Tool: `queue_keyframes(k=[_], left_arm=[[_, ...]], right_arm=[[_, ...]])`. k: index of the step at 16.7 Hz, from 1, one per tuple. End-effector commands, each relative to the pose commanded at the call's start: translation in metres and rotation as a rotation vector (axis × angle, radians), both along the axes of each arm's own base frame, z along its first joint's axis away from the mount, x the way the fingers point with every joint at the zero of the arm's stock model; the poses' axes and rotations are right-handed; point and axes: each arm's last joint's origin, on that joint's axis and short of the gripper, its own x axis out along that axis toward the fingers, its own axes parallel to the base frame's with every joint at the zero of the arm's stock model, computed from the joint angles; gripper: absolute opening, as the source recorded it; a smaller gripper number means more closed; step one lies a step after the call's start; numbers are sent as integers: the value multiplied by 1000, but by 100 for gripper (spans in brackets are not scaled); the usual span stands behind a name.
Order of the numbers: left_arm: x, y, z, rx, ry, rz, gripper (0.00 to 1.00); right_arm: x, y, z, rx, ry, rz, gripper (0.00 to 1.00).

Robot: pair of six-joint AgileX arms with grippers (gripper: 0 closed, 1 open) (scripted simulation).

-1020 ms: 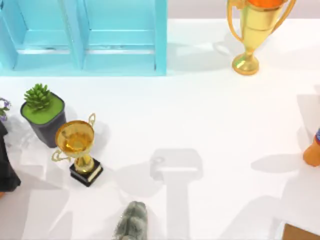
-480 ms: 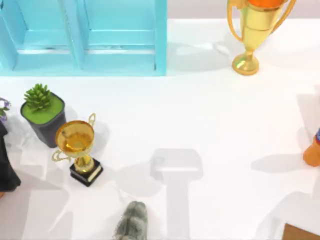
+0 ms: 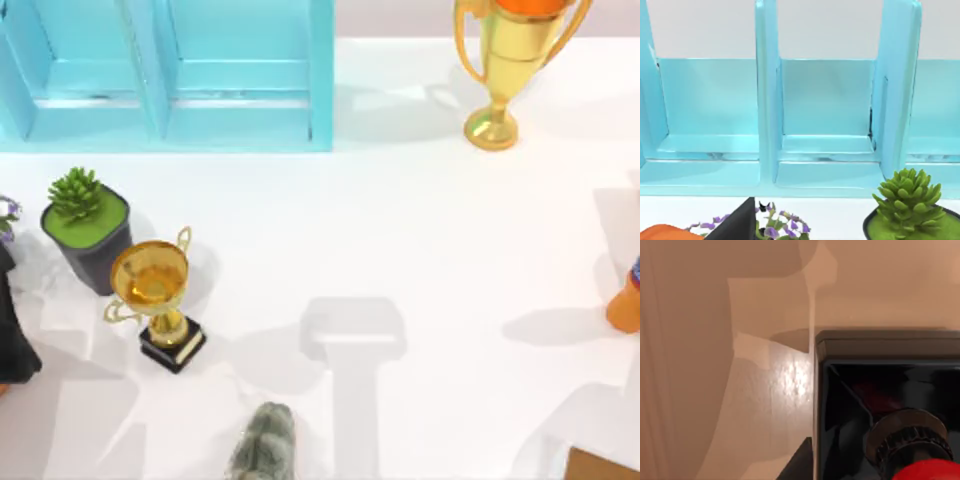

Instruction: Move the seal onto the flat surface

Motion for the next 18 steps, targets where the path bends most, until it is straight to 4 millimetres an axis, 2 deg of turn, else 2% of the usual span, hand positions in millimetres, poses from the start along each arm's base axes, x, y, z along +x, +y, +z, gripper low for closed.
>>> queue_keyframes(k=[6, 16, 18], left_arm=[[0, 0, 0, 0, 0, 0, 100], [0, 0, 0, 0, 0, 0, 100], [0, 0, 0, 0, 0, 0, 100]], right_arm=[[0, 0, 0, 0, 0, 0, 2], [0, 0, 1, -1, -1, -1, 0], [6, 9, 10, -1, -1, -1, 0]])
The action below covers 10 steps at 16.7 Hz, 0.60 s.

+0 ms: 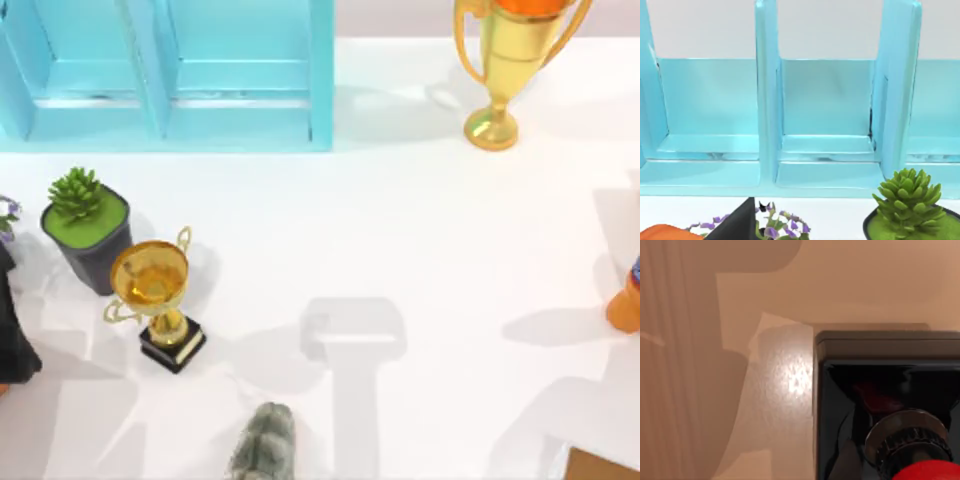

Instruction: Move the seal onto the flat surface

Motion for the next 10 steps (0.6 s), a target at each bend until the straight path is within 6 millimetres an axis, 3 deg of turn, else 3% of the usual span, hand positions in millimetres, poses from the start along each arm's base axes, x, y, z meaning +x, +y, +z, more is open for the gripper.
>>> queue_keyframes(k=[5, 10], left_arm=[[0, 0, 0, 0, 0, 0, 100], [0, 0, 0, 0, 0, 0, 100]], right_arm=[[17, 58, 59, 5, 18, 0, 0], [3, 128, 125, 1, 13, 0, 0]])
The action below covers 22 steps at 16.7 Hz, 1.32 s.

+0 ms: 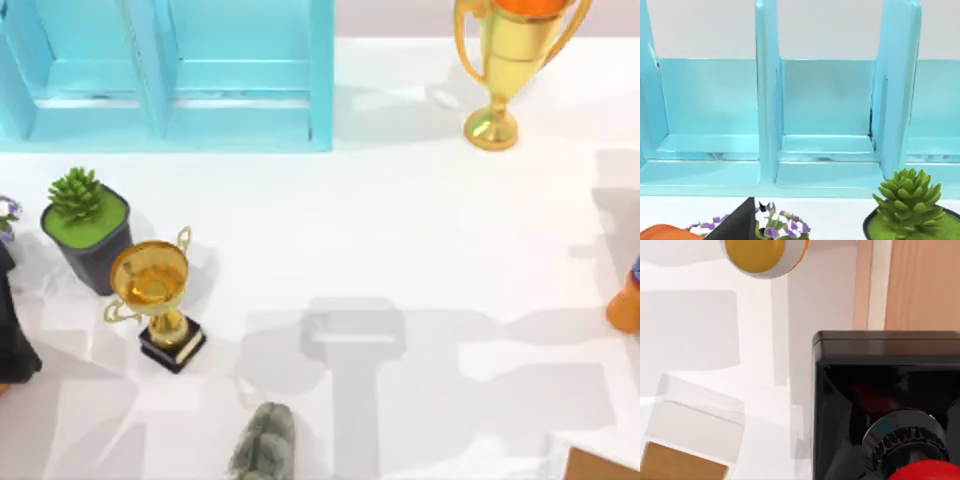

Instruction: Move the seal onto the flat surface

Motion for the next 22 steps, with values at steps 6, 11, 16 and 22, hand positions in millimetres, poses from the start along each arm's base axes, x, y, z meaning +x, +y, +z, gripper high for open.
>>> queue_keyframes(k=[6, 11, 16, 22], left_arm=[[0, 0, 0, 0, 0, 0, 100], [0, 0, 0, 0, 0, 0, 100], [0, 0, 0, 0, 0, 0, 100], [0, 0, 0, 0, 0, 0, 100]], right_arm=[[-7, 12, 13, 1, -8, -5, 0], [8, 41, 29, -47, -137, 12, 0], [48, 121, 7, -27, -155, 4, 0], [78, 207, -79, -6, -21, 4, 0]])
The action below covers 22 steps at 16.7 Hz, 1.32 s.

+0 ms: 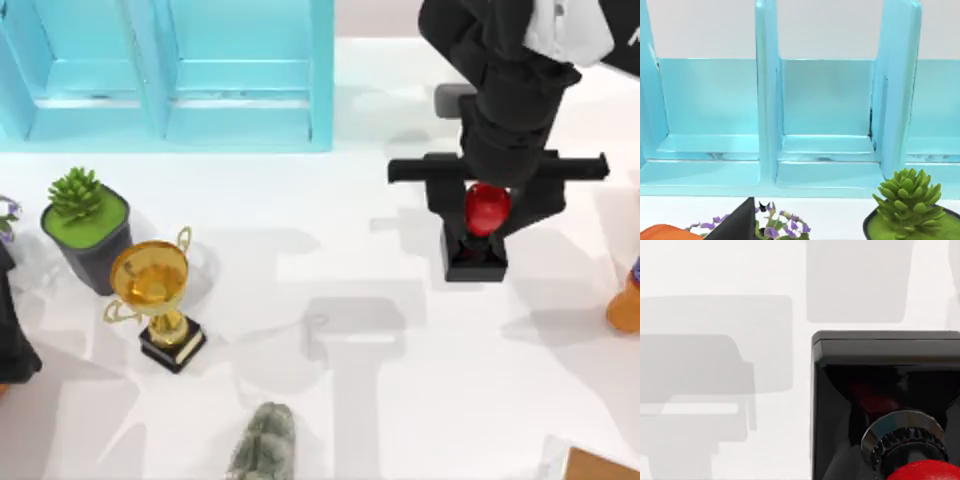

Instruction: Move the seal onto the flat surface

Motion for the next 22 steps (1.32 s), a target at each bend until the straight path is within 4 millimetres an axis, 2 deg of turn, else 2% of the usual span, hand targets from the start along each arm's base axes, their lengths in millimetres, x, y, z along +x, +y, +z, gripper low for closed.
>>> queue_keyframes(k=[3, 8, 14, 18, 22], left_arm=[[0, 0, 0, 0, 0, 0, 100], [0, 0, 0, 0, 0, 0, 100], [0, 0, 0, 0, 0, 0, 100], [0, 0, 0, 0, 0, 0, 100], [0, 0, 0, 0, 0, 0, 100]], right_arm=[[5, 11, -16, 2, 7, -9, 0], [5, 9, -18, 0, 12, -15, 0], [5, 12, -59, 3, 5, -9, 0], [5, 12, -61, 2, 7, -9, 0], [5, 12, -61, 2, 7, -9, 30]])
